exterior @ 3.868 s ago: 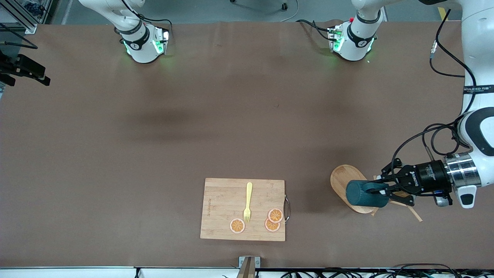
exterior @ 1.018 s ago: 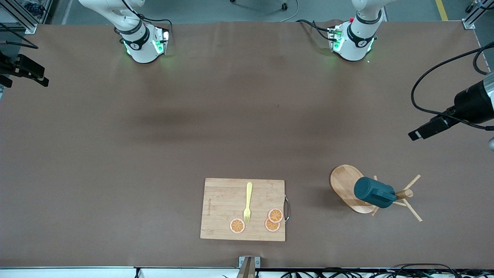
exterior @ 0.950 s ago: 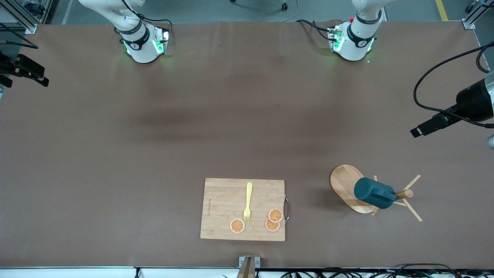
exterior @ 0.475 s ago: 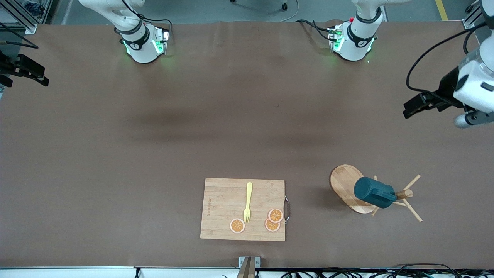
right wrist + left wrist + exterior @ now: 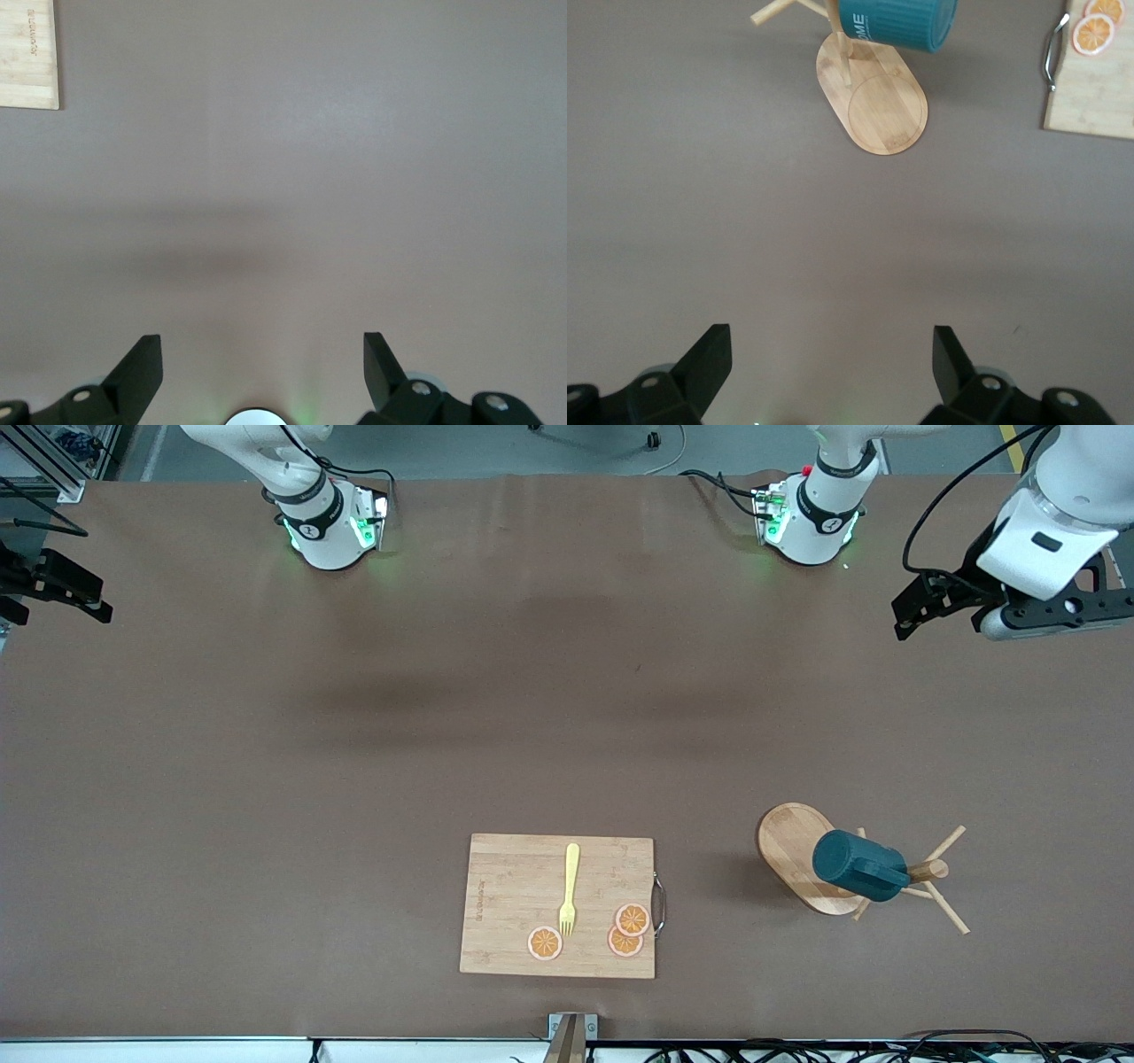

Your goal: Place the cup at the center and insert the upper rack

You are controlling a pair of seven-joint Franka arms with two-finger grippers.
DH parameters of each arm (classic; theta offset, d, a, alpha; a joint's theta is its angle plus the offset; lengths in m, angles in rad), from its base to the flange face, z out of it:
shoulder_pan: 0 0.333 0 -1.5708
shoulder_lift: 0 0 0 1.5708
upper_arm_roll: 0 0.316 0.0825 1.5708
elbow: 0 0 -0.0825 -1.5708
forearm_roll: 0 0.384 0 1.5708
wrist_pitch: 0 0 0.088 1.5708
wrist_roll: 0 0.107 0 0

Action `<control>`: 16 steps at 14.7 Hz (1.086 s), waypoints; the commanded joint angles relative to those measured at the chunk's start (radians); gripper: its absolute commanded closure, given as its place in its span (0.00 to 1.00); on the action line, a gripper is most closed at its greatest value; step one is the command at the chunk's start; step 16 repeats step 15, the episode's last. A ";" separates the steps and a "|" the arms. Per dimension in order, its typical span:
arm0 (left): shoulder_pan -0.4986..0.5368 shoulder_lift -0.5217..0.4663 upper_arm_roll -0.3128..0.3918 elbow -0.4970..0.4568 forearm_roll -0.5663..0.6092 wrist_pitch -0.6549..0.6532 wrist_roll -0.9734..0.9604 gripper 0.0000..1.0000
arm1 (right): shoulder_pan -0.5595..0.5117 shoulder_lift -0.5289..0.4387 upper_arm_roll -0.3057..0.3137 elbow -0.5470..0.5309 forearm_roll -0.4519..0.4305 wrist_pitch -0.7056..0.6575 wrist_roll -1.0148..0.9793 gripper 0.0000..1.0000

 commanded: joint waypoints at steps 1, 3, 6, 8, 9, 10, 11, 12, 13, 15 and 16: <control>0.013 -0.007 0.022 0.001 -0.008 0.007 0.144 0.00 | 0.002 -0.022 -0.003 -0.014 0.008 -0.012 0.013 0.00; 0.034 0.016 0.021 0.040 -0.005 -0.007 0.160 0.00 | 0.001 -0.023 -0.005 -0.014 0.049 -0.025 0.069 0.00; 0.036 0.019 0.021 0.067 -0.004 -0.039 0.160 0.00 | 0.002 -0.022 -0.005 -0.012 0.049 -0.025 0.060 0.00; 0.035 0.019 0.018 0.067 -0.004 -0.048 0.163 0.00 | 0.001 -0.022 -0.006 -0.012 0.046 -0.023 0.047 0.00; 0.036 0.019 0.018 0.067 -0.005 -0.054 0.165 0.00 | -0.001 -0.022 -0.006 -0.012 0.043 -0.023 0.037 0.00; 0.036 0.019 0.018 0.067 -0.004 -0.055 0.165 0.00 | -0.001 -0.022 -0.008 -0.012 0.038 -0.022 0.023 0.00; 0.036 0.024 0.018 0.067 -0.005 -0.055 0.166 0.00 | -0.002 -0.022 -0.008 -0.012 0.035 -0.022 0.001 0.00; 0.036 0.028 0.018 0.069 -0.008 -0.058 0.166 0.00 | -0.004 -0.020 -0.010 -0.012 0.034 -0.020 -0.023 0.00; 0.038 0.032 0.018 0.069 -0.013 -0.058 0.166 0.00 | -0.011 -0.020 -0.011 -0.012 0.034 -0.020 -0.032 0.00; 0.038 0.038 0.018 0.069 -0.013 -0.058 0.163 0.00 | -0.010 -0.020 -0.006 -0.012 0.018 -0.020 -0.034 0.00; 0.038 0.038 0.018 0.069 -0.013 -0.058 0.163 0.00 | -0.010 -0.020 -0.006 -0.012 0.018 -0.020 -0.034 0.00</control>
